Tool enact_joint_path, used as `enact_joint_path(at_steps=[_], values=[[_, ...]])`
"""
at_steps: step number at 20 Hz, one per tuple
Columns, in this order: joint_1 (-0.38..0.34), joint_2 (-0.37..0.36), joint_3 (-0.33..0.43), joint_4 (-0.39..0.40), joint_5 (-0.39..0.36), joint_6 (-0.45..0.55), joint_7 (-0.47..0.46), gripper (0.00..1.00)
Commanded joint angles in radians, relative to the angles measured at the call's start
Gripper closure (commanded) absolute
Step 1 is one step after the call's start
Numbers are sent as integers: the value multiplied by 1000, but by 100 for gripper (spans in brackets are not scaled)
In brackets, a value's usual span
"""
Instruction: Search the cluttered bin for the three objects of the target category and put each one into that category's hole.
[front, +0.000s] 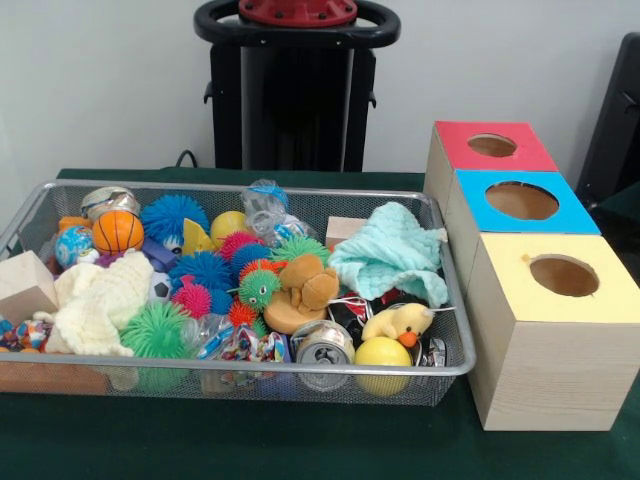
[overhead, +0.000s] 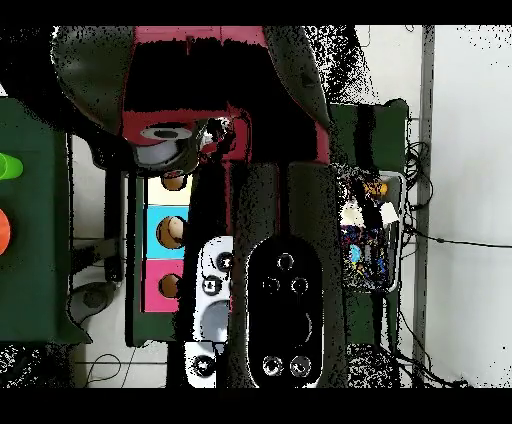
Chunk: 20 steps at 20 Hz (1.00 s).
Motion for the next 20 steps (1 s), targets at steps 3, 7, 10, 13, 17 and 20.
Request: enact_joint_path(at_steps=[3,7,10,13,17,20], values=[[0,-31,-15,65,4,1,195,0],[3,-38,-27,107,8,-24,197,0],[5,-39,-32,145,11,-32,192,0],[8,-39,-44,201,11,-71,202,0],[7,-31,-53,256,18,-149,217,0],[6,-23,-58,290,23,-201,229,0]])
